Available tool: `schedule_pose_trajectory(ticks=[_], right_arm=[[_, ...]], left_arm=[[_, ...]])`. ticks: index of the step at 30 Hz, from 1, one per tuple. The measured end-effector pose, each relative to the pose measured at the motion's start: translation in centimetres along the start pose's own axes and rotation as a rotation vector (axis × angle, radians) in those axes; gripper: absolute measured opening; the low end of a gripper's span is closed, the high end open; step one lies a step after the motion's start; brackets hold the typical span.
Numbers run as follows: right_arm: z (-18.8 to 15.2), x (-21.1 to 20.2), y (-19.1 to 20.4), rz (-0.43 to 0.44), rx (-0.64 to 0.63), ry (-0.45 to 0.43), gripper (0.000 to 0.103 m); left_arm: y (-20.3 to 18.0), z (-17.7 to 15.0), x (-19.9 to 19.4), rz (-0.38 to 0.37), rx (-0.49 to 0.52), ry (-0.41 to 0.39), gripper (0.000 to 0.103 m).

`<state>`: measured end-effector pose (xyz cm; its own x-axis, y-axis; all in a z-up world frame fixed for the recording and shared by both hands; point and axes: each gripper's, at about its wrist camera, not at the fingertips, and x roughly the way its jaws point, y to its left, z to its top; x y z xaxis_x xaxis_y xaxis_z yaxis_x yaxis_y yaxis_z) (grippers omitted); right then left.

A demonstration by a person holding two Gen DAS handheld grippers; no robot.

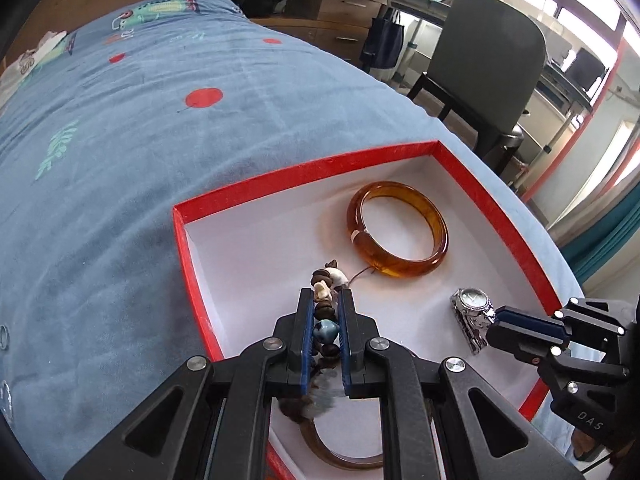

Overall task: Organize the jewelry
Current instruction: 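Carry the bracelet and watch into the red box and open both grippers, then withdraw both grippers from the box toward the remaining jewelry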

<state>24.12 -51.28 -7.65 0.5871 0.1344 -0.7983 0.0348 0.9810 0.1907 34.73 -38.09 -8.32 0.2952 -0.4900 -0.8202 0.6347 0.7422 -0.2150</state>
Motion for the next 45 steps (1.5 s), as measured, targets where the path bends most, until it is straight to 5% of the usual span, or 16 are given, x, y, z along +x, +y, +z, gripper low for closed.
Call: schedule_pose_trajectory(ticks=[18,23,26,34,45], right_arm=[[0.3,0.9,1.0,-0.019,-0.052,0.084,0.01],[0.4,0.8,1.0,-0.025,-0.049,0.097,0.014],[0.5,0.4,1.0,-0.039,-0.046,0.094,0.031],[0.3,-1.4,1.3,-0.062,-0.022,0.074,0.037],[-0.6,-7.5,4.5,-0.109,-0.013,0.008,0.055]], left_arm=[[-0.3,0.2,0.6,0.059,0.046,0.037,0.015],[-0.6,0.3,0.0,0.063,0.057,0.029,0.034],[-0.7,0.3,-0.8,0.081,0.062,0.011,0.051],[0.1,0.3,-4.5,0.098,0.047,-0.03,0.054],[0.4,-1.9,-13.1,0.171,0.038,-0.101,0.078]])
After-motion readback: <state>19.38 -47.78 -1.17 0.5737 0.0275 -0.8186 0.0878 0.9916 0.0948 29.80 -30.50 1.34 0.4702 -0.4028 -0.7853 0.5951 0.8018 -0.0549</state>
